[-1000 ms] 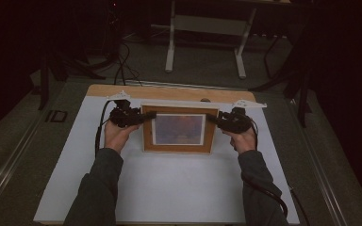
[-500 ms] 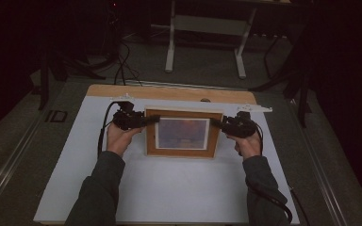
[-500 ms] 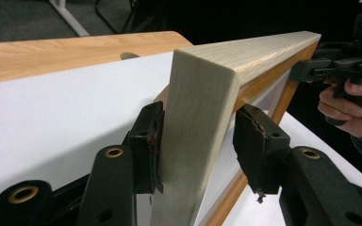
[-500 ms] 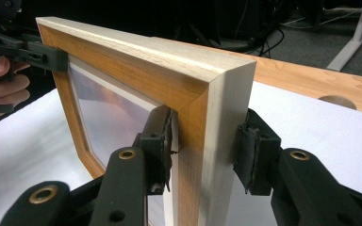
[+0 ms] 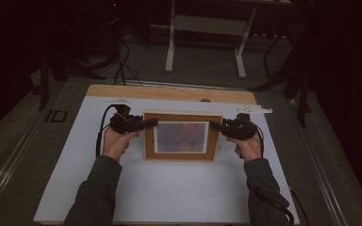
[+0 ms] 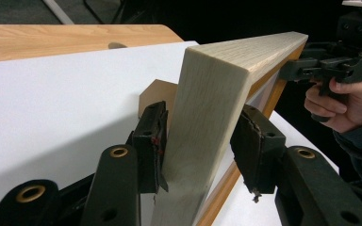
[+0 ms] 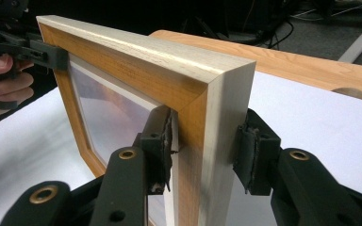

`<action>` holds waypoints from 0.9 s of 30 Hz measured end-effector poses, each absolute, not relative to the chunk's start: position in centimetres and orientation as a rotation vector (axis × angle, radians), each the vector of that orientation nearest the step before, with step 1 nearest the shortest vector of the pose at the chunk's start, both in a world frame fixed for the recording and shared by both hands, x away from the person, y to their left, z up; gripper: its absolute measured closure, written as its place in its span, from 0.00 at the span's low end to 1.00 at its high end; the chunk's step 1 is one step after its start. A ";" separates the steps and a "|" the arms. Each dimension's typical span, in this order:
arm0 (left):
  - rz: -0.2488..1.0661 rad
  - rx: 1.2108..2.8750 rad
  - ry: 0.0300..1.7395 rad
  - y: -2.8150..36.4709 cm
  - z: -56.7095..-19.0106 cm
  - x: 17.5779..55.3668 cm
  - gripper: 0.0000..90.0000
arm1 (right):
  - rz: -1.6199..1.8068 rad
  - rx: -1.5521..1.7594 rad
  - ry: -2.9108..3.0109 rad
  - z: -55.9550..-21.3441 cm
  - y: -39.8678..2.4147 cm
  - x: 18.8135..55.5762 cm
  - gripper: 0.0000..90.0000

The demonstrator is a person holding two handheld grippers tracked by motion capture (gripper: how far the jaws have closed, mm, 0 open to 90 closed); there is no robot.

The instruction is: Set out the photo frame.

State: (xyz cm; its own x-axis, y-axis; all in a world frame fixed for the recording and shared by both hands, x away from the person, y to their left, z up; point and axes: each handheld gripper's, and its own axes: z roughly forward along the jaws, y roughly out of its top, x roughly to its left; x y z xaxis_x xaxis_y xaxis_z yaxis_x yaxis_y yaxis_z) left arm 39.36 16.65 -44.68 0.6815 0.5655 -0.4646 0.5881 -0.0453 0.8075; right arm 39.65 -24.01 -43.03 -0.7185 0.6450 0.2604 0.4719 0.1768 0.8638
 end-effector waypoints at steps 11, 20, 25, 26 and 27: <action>-0.023 1.688 0.949 16.9 -44.7 38.8 0.65 | 1.583 1.085 2.297 -43.0 -23.8 39.7 0.67; -0.028 1.680 0.938 17.0 -44.9 38.7 0.65 | 1.590 1.075 2.302 -43.0 -23.8 39.6 0.66; -0.010 1.683 0.934 16.9 -44.9 38.5 0.64 | 1.589 1.066 2.302 -43.0 -23.8 39.6 0.66; -0.010 1.683 0.934 16.9 -44.9 38.5 0.63 | 1.589 1.065 2.300 -43.1 -23.8 39.5 0.65; 0.015 1.712 0.935 16.7 -44.9 38.4 0.62 | 1.586 1.063 2.299 -43.0 -23.8 39.5 0.65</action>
